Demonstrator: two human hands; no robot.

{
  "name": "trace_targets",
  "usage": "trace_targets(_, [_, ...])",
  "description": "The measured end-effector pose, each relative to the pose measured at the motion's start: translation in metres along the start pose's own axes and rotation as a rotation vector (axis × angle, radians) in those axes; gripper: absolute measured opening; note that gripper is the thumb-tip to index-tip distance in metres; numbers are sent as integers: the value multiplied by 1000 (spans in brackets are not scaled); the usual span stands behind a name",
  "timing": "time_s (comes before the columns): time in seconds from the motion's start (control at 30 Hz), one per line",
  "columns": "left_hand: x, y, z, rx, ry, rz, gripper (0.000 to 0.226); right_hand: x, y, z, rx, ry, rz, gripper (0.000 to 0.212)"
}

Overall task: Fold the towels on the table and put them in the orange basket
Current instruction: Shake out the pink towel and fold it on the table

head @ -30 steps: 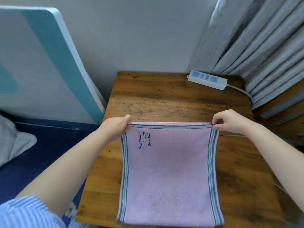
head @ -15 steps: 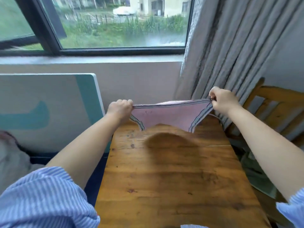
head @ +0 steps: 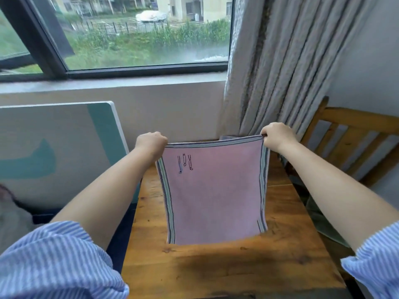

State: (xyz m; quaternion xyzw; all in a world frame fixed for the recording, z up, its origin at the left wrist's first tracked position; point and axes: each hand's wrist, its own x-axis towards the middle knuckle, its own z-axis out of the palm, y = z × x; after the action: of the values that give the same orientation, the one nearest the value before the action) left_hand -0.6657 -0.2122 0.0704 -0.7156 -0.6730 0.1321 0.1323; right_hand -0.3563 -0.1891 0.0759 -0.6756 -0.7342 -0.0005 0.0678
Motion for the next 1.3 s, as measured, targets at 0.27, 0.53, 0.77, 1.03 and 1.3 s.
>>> trace_targets(0.27, [39,5,-11,-270,86,-285,32,59,-8,8,240,134,87,31])
trace_targets(0.53, [42,-10,-4,-332,315,-318,27,64,-2,21,335,324,-89,27])
trace_targets(0.77, [-22,41,94,-117,-106,-17,30,-11,33,117,122,95,-455,12])
trace_targets(1.03, [-93,126,189,-53,-594,275,31,-108,57,228,-286,-613,-500,26])
trace_targets(1.3, [-130,130,224,-27,-725,409,30,-146,40,249,-366,-731,-560,30])
